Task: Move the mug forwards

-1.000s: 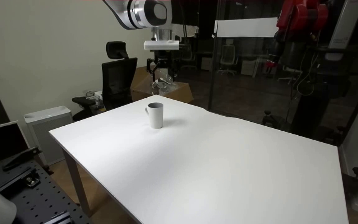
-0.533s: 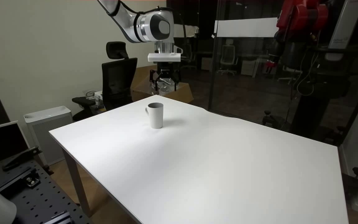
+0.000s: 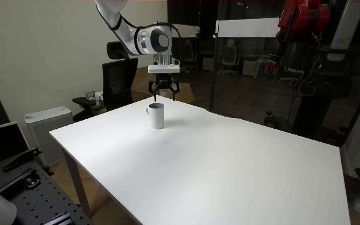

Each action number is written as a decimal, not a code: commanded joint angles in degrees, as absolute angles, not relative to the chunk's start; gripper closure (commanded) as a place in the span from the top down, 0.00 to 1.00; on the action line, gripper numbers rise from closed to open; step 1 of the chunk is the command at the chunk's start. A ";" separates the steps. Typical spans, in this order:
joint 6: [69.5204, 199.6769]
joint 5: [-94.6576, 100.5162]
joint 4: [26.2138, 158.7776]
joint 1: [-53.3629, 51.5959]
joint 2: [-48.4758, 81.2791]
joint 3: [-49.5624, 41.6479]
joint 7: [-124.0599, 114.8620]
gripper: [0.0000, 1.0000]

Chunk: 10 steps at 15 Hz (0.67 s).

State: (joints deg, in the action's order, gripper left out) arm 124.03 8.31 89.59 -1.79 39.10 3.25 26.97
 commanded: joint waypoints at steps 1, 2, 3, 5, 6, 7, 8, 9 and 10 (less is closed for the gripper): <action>121.95 9.83 83.19 -2.42 44.62 4.06 26.51 1.00; 121.74 10.08 81.94 -2.53 45.83 4.18 26.77 1.00; 123.63 9.67 86.59 -1.84 42.87 4.44 26.69 1.00; 123.76 9.68 86.14 -1.91 43.95 4.62 26.70 1.00; 123.76 9.68 86.18 -1.87 43.93 4.62 26.71 1.00; 123.76 9.67 86.18 -1.79 43.87 4.61 26.74 1.00; 123.76 9.66 86.17 -1.75 43.85 4.60 26.76 1.00; 124.25 10.04 85.04 -1.90 44.73 4.28 26.50 1.00; 124.27 9.82 84.01 -1.66 45.53 4.47 27.06 1.00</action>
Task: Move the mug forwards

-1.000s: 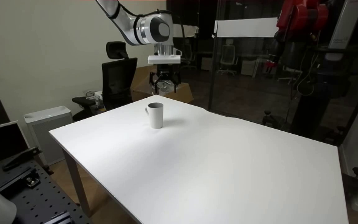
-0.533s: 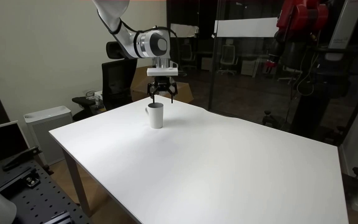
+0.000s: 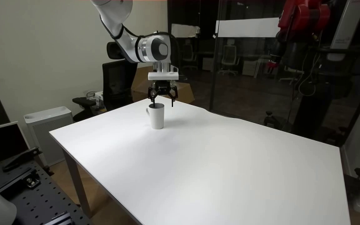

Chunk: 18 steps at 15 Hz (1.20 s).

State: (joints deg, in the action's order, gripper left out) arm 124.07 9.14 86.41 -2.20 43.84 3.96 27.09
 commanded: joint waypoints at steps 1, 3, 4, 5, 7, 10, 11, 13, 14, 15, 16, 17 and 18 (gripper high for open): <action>124.30 9.89 82.58 -1.56 46.60 4.43 27.46 1.00; 123.99 9.79 79.93 -1.33 48.47 4.47 28.09 1.00; 123.55 9.88 78.39 -1.36 49.48 4.39 28.24 1.00; 122.96 10.00 76.60 -1.42 50.65 4.31 28.44 1.00; 121.95 10.14 73.22 -1.62 52.92 4.17 28.55 0.99; 121.16 10.14 68.87 -1.88 55.93 4.19 28.57 0.71; 120.86 10.09 67.64 -1.97 56.74 4.23 28.56 0.62; 119.99 10.06 65.38 -2.26 58.10 4.32 28.66 0.49; 119.53 10.02 64.27 -2.42 58.72 4.34 28.67 0.40; 118.96 9.96 63.25 -2.61 59.29 4.43 28.79 0.34; 118.48 9.94 62.26 -2.81 59.81 4.48 28.86 0.27; 117.93 9.93 61.42 -3.03 60.25 4.56 28.99 0.20; 117.56 9.93 60.66 -3.23 60.64 4.58 29.05 0.14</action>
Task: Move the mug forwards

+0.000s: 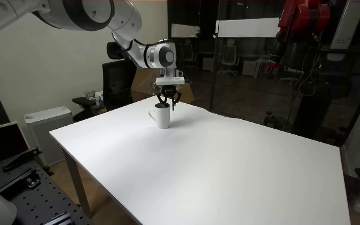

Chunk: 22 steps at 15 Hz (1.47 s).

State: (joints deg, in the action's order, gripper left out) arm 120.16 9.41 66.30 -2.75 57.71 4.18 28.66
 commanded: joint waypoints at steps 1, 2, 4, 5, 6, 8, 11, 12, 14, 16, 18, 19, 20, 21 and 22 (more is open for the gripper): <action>117.04 9.91 59.90 -3.42 61.03 4.66 29.15 0.06; 116.67 9.93 59.28 -3.59 61.38 4.67 29.31 0.02; 115.99 9.76 58.34 -3.75 61.91 4.75 29.49 0.00; 115.68 9.55 57.77 -3.76 62.09 4.92 29.60 0.02; 115.33 9.47 57.39 -3.77 62.31 4.99 29.67 0.03; 114.94 9.34 56.92 -3.70 62.54 5.09 29.83 0.03; 113.94 9.07 56.35 -3.63 62.72 5.19 29.78 0.03; 115.65 9.44 59.39 -3.60 61.24 4.92 29.42 0.10; 115.36 9.39 59.00 -3.61 61.44 4.92 29.43 0.10; 115.29 9.38 58.97 -3.60 61.44 4.93 29.43 0.10; 115.27 9.38 58.96 -3.60 61.45 4.93 29.43 0.10; 115.26 9.38 58.95 -3.60 61.45 4.93 29.43 0.10; 115.26 9.38 58.95 -3.60 61.45 4.93 29.43 0.10; 115.25 9.38 58.94 -3.60 61.45 4.93 29.43 0.03; 116.72 9.63 61.79 -3.70 59.93 4.82 28.99 0.03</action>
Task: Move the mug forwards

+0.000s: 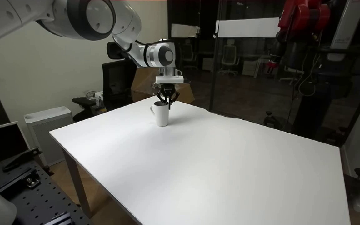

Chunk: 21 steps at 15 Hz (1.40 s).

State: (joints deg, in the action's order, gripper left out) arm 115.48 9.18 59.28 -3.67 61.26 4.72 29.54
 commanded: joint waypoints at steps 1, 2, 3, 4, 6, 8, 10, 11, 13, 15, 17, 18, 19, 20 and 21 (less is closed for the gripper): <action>117.72 9.77 63.79 -3.72 58.91 4.79 28.72 0.03; 119.46 9.76 67.30 -3.80 57.12 4.48 28.35 0.03; 120.83 9.64 70.03 -3.66 55.75 4.57 28.18 0.03; 122.24 9.95 73.48 -3.53 54.03 4.68 27.26 0.03; 124.40 9.89 78.28 -3.45 51.69 4.65 26.24 0.03; 126.38 9.91 83.56 -3.33 48.62 4.45 24.87 0.03; 127.20 9.24 88.81 -2.80 45.40 4.71 23.63 0.03; 127.57 9.30 91.44 -2.86 43.82 4.38 22.47 0.03; 128.68 9.38 97.03 -2.83 40.54 3.78 19.58 0.03; 131.93 9.91 102.63 -3.20 37.33 2.33 14.87 0.03; 135.59 9.48 108.60 -2.87 34.02 1.28 10.83 0.03; 137.45 9.92 111.64 -3.18 32.35 0.17 8.22 0.03; 139.38 10.11 114.77 -3.28 30.66 -0.75 5.91 0.03; 141.37 9.76 117.95 -3.10 28.89 -1.43 3.83 0.03; 143.42 9.51 121.03 -2.86 27.27 -2.06 2.24 0.03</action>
